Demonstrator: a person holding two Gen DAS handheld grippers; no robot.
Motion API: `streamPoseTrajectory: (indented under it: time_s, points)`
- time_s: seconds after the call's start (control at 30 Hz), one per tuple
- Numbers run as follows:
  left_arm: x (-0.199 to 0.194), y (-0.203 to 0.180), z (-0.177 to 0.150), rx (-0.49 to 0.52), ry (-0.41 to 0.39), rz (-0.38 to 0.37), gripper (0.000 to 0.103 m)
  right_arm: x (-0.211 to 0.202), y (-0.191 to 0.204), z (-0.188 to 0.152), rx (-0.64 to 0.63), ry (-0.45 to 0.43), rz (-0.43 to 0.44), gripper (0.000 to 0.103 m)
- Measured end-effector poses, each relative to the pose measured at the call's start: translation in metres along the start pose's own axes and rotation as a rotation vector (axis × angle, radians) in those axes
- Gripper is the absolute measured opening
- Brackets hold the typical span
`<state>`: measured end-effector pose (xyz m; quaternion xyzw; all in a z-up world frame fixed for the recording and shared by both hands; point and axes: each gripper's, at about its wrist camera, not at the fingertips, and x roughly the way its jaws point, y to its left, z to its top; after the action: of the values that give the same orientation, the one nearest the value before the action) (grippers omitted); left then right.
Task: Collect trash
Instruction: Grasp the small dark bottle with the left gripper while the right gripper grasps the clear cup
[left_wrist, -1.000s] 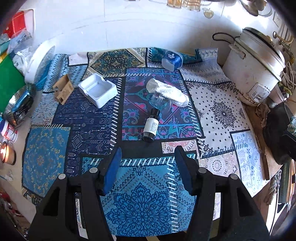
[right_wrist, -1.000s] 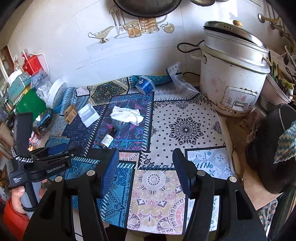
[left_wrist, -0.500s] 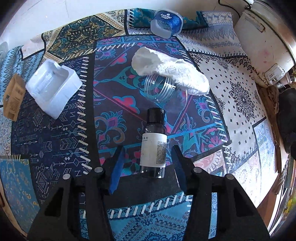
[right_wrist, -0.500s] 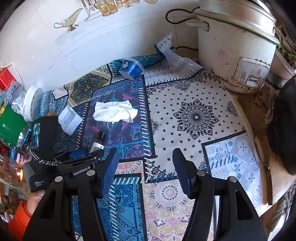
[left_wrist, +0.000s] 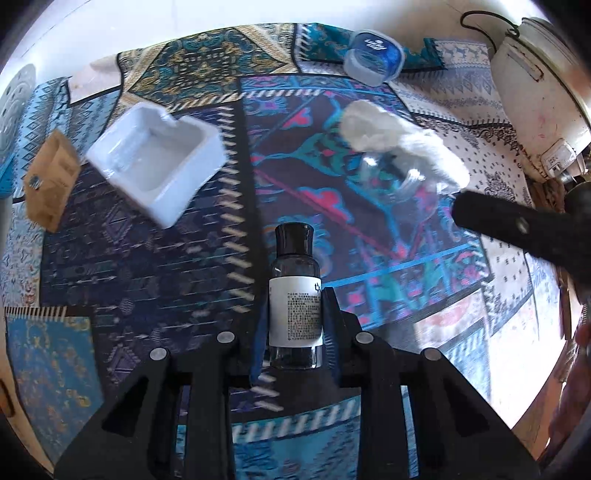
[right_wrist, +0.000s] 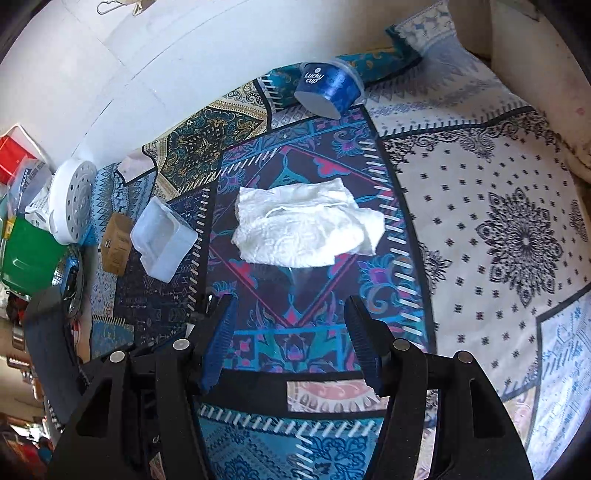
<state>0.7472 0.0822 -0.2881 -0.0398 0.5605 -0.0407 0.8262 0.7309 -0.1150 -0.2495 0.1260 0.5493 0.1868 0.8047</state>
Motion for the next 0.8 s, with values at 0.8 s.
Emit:
streamPoseTrajectory:
  time_s: [0.8]
  points:
    - [-0.032,-0.006,-0.012,-0.025,-0.058,0.038,0.027,-0.011,-0.014,-0.009,-0.015,-0.032,-0.022,0.039]
